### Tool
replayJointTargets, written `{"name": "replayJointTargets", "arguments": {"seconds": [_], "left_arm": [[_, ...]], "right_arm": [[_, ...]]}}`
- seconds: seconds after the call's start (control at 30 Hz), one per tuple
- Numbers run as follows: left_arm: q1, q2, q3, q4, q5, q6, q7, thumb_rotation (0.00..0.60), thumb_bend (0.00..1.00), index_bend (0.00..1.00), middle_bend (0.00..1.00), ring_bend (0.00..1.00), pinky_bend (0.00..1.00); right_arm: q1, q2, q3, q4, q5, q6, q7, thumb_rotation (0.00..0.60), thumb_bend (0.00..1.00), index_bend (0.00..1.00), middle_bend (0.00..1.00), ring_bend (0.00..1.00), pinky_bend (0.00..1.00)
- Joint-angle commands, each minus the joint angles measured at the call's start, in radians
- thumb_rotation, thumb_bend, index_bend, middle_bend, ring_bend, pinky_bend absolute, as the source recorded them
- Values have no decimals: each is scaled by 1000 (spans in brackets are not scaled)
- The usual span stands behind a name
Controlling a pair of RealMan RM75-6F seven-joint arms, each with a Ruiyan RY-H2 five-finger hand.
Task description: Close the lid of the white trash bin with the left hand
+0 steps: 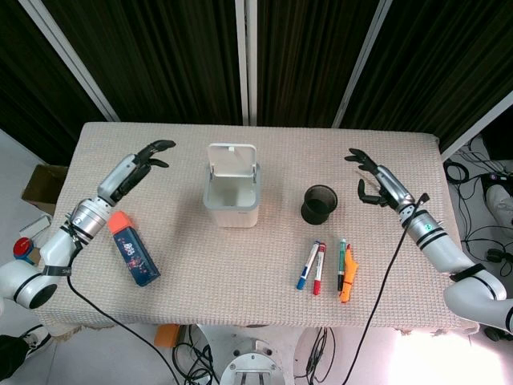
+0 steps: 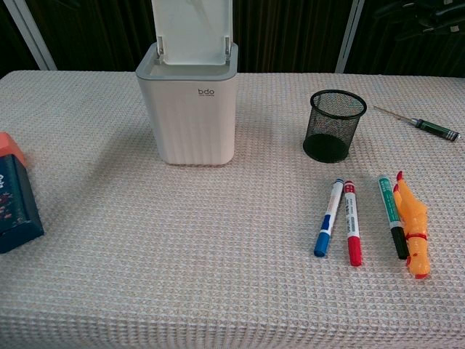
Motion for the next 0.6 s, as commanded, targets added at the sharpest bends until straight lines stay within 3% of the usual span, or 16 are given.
{"name": "replayJointTargets", "arguments": {"seconds": [0.03,0.37,0.6], "left_arm": [[-1,1,3,2,2,6,-5,49,78,136,109,76,261],[-4,2,16,6,-4,19,0,45,78,135,110,76,261],[-27,-10,-2,2,-67,-25,76,39,91,135,115,76,262]], "right_arm": [[2,-1,-6,2,1,3,-4,600,761,0,118,0,79],[-4,4,-25,5,7,28,-15,600,760,0,117,0,78],[-33,17,-60,3,-33,84,-36,600,759,0,115,0,76]]}}
